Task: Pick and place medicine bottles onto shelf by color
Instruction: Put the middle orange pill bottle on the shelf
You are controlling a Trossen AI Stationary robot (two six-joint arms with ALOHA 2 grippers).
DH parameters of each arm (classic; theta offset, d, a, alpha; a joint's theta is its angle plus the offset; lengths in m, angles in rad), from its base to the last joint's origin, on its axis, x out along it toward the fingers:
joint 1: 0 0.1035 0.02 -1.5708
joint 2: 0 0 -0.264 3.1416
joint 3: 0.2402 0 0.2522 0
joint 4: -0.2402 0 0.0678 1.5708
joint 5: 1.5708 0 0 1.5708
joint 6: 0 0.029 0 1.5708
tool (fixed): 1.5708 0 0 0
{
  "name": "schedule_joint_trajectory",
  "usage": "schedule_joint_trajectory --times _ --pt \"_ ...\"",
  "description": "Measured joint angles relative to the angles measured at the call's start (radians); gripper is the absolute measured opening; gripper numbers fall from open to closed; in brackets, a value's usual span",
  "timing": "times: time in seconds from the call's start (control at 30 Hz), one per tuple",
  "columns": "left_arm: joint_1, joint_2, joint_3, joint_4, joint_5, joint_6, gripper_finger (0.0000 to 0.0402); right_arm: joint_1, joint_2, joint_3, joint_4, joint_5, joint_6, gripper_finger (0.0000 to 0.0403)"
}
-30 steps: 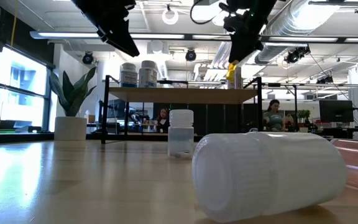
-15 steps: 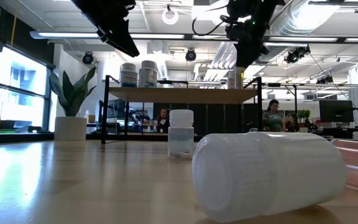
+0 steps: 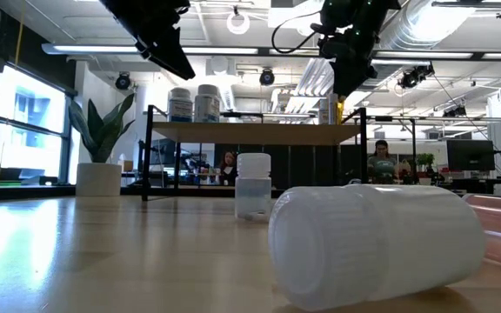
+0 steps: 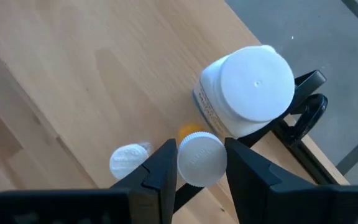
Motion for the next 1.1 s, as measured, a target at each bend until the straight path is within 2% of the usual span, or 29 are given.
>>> schedule_joint_trajectory --times 0.3,0.67,0.97,1.1 --pt "0.000 0.000 0.000 0.000 0.000 0.000 0.0236 0.011 0.001 0.012 0.058 -0.007 0.073 0.0106" --pt "0.000 0.000 0.000 0.000 0.001 0.000 0.0236 0.124 0.003 0.116 0.102 0.001 0.095 0.0106" --pt "0.000 0.000 0.000 0.000 0.002 0.000 0.0236 0.186 0.118 0.250 -0.050 0.005 0.120 0.0106" --pt "0.000 0.000 0.000 0.000 0.003 0.000 0.0236 0.186 0.145 0.264 -0.080 0.008 0.118 0.0106"
